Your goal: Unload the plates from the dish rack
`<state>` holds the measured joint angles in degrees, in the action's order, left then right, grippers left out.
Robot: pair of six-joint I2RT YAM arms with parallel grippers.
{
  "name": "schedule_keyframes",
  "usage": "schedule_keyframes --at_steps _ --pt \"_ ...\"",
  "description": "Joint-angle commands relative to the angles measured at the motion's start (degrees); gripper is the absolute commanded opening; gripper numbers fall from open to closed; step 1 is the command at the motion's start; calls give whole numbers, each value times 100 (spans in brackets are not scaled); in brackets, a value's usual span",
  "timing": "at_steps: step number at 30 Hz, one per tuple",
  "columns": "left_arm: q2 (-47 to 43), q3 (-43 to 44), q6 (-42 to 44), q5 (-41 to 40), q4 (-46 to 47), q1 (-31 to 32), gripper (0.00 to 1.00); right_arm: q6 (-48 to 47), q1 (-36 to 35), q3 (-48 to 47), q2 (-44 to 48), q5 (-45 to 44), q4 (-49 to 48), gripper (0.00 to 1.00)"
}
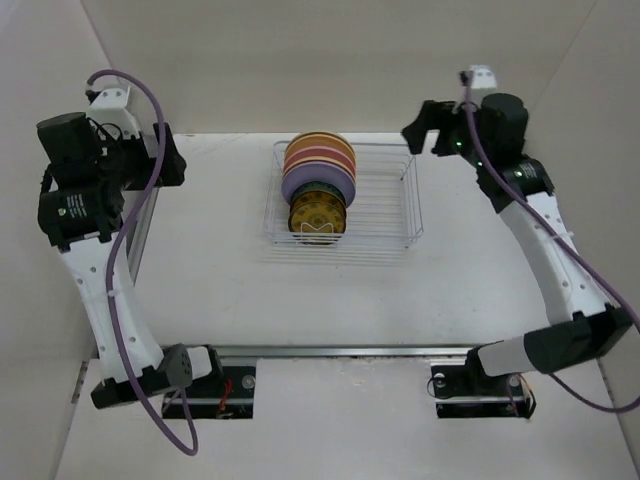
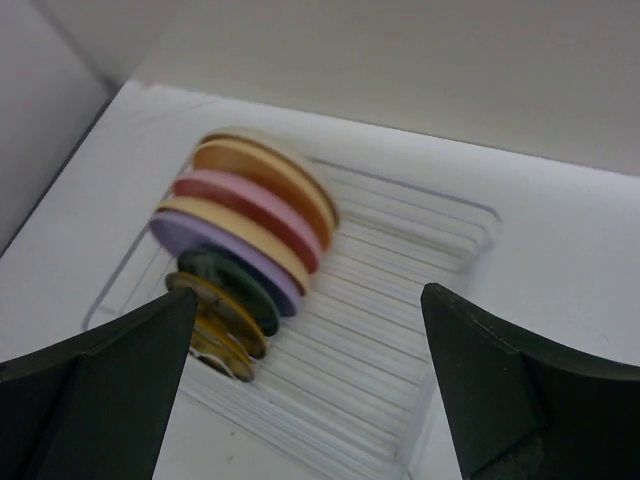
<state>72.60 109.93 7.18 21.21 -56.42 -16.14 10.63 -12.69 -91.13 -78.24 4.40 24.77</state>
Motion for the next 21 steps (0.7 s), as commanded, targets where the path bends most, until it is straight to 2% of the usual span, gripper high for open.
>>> schedule_keyframes --at_steps 1,3,5,7,8,9,10,12,14,18,21 --pt "492 -225 880 752 -211 15 100 -1158 -690 -543 -1137 1723 197 100" --pt "492 -463 1065 919 -264 84 100 -1598 -988 -782 -1491 1564 658 93" --pt "553 -630 1066 710 -133 373 100 -1853 -1498 -854 -1816 1345 889 86" --pt "676 -701 1136 -123 -62 742 100 -2073 -1936 -749 -1958 855 810 79" --pt "877 -701 1215 -413 -62 1127 100 -2144 -2061 -748 -2150 738 810 74" --pt "1001 -614 1276 -608 -184 1287 100 -2258 -2158 -852 -2265 668 810 66" --pt "1124 -552 1277 -905 -185 1446 100 -2259 -2237 -941 -2371 667 862 62" --pt "1493 -499 1329 -1188 -238 1884 100 -2311 -2291 -1082 -2590 728 784 60" --pt "1739 -429 1278 -1260 -36 2044 100 -2311 -2291 -1082 -2722 789 704 59" --pt "2485 -376 777 -1137 456 2185 96 -2364 -2344 -1477 -3162 1114 783 57" --pt "2908 -209 592 -943 720 2185 93 -2364 -2475 -1530 -3496 888 783 54"
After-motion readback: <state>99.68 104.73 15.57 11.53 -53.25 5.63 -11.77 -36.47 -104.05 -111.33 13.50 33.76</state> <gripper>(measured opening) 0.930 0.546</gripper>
